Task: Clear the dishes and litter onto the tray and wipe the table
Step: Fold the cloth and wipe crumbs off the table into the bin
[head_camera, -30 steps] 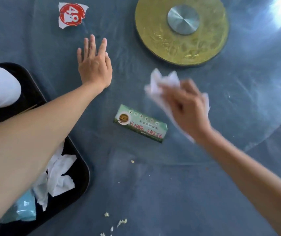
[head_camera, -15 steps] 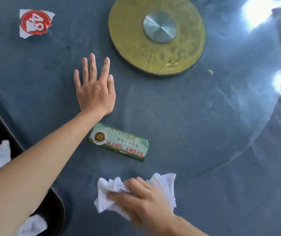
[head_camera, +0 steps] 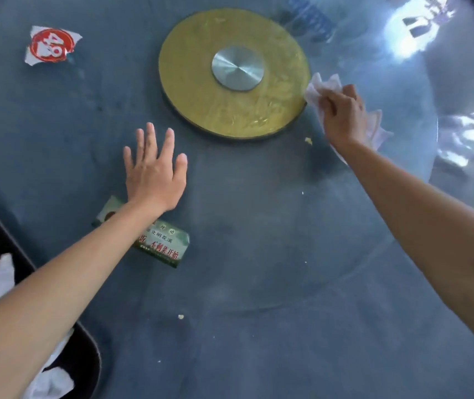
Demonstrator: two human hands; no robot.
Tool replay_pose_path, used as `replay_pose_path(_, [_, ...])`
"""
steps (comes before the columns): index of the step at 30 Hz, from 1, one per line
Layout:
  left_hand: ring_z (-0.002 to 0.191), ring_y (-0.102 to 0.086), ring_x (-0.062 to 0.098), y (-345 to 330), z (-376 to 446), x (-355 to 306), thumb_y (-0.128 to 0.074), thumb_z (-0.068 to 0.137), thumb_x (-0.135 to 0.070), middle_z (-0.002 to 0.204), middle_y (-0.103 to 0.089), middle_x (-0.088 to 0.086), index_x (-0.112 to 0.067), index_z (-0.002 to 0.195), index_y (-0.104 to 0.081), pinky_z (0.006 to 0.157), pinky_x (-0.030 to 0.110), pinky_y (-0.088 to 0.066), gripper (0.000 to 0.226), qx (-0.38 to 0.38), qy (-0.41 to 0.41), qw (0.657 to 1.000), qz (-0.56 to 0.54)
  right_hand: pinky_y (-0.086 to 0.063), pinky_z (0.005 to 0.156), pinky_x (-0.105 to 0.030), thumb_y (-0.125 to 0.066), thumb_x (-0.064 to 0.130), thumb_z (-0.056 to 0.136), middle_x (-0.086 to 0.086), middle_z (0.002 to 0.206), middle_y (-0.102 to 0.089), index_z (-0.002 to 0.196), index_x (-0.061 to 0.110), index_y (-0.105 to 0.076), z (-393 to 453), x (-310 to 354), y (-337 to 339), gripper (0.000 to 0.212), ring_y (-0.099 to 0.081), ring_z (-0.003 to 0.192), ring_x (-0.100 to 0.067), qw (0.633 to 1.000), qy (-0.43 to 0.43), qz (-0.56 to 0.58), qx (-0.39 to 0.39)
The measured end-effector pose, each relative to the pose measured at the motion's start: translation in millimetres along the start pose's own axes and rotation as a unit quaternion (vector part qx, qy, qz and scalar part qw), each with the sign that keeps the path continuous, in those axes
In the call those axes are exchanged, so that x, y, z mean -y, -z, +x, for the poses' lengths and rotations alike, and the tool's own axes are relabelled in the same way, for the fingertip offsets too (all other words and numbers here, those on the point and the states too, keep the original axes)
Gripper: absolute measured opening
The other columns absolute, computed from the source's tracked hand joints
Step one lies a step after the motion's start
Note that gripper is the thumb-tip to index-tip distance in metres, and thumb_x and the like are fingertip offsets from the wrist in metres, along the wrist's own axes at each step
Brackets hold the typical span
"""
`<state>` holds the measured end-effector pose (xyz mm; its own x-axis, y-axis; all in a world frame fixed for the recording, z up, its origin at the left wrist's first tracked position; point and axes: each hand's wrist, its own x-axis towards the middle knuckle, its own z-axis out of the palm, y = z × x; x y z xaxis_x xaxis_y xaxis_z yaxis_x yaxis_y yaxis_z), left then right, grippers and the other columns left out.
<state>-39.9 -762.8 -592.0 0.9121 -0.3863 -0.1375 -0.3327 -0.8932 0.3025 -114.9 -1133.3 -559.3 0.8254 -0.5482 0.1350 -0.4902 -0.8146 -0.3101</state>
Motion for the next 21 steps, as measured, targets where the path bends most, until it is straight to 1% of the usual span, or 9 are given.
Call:
replay_pose_path(3, [0.157,0.000,0.025,-13.5,-14.4,2.6,-0.024,0.106,-0.043,0.171,-0.005,0.008,-0.027,0.162,-0.014,0.125,0.051,-0.001,0.059,-0.045,-0.026,0.998,0.034,-0.042,0.073,-0.041,-0.056,0.030,0.101,-0.013,0.098,-0.061,0.119,0.035,-0.072,-79.1,31.8,-10.6,0.025,-0.059,0.086,-0.037,0.988,0.150,0.045,0.012])
replay_pose_path(5, [0.157,-0.002,0.025,-11.3,-3.6,13.3,-0.024,0.107,-0.042,0.171,-0.008,0.006,-0.029,0.162,-0.015,0.125,0.051,-0.002,0.057,-0.044,-0.034,0.998,0.033,-0.038,0.068,-0.038,-0.059,0.014,0.096,-0.005,0.099,-0.061,0.119,0.036,-0.074,-165.9,41.8,-11.0,0.035,-0.053,0.077,-0.031,0.962,0.253,0.080,0.066])
replay_pose_path(8, [0.157,-0.003,0.024,-7.1,9.0,25.8,-0.024,0.106,-0.042,0.171,-0.008,0.004,-0.031,0.161,-0.015,0.124,0.051,-0.003,0.057,-0.031,-0.055,0.997,0.047,-0.029,0.067,-0.032,-0.053,0.009,0.087,0.007,0.108,-0.064,0.127,0.041,-0.065,-283.9,46.8,11.4,0.052,-0.047,0.075,-0.022,0.888,0.402,0.100,0.200])
replay_pose_path(10, [0.157,-0.003,0.023,-2.3,13.7,33.4,-0.022,0.106,-0.043,0.171,-0.007,0.003,-0.031,0.161,-0.014,0.124,0.051,-0.003,0.057,-0.027,-0.072,0.996,0.052,-0.031,0.064,-0.030,-0.056,0.010,0.088,0.009,0.109,-0.065,0.130,0.040,-0.060,-307.2,41.3,27.2,0.052,-0.046,0.075,-0.019,0.832,0.488,0.101,0.245])
replay_pose_path(11, [0.157,-0.002,0.023,1.5,17.6,38.3,-0.021,0.106,-0.043,0.171,-0.007,0.003,-0.031,0.161,-0.014,0.125,0.051,-0.002,0.057,-0.022,-0.078,0.995,0.056,-0.036,0.061,-0.030,-0.057,0.012,0.093,0.010,0.109,-0.063,0.133,0.041,-0.057,-298.5,38.5,30.3,0.049,-0.048,0.075,-0.018,0.830,0.491,0.116,0.239])
replay_pose_path(12, [0.157,-0.002,0.024,5.4,21.9,42.0,-0.021,0.106,-0.043,0.171,-0.006,0.004,-0.030,0.162,-0.013,0.125,0.051,-0.002,0.057,-0.014,-0.080,0.995,0.061,-0.039,0.059,-0.032,-0.054,0.015,0.098,0.009,0.107,-0.061,0.133,0.042,-0.058,-279.7,37.9,33.3,0.045,-0.050,0.075,-0.019,0.850,0.466,0.130,0.209])
replay_pose_path(16, [0.157,0.001,0.028,13.7,16.8,19.9,-0.023,0.107,-0.036,0.170,-0.005,0.011,-0.016,0.162,-0.015,0.125,0.056,-0.006,0.059,0.015,-0.006,0.999,0.036,-0.047,0.060,-0.044,-0.056,0.021,0.100,0.002,0.095,-0.057,0.122,0.038,-0.073,-128.3,46.9,24.0,0.033,-0.059,0.082,-0.030,0.963,0.257,0.072,0.029])
replay_pose_path(19, [0.157,0.002,0.026,0.0,-22.0,-15.1,-0.027,0.106,-0.040,0.170,-0.002,0.010,-0.018,0.162,-0.014,0.124,0.054,-0.001,0.062,0.024,0.027,0.999,-0.012,-0.048,0.075,-0.043,-0.048,0.037,0.105,0.002,0.100,-0.056,0.128,0.042,-0.069,-54.2,62.3,6.0,0.031,-0.059,0.096,-0.033,0.988,0.148,0.051,0.010])
replay_pose_path(21, [0.157,0.000,0.025,-10.9,-41.1,-15.7,-0.026,0.106,-0.041,0.171,-0.004,0.008,-0.022,0.162,-0.014,0.125,0.051,-0.002,0.061,-0.005,0.011,1.000,0.009,-0.041,0.074,-0.039,-0.047,0.038,0.105,-0.005,0.110,-0.060,0.125,0.036,-0.072,-63.0,80.8,-10.6,0.032,-0.056,0.100,-0.035,0.993,0.112,0.028,0.007])
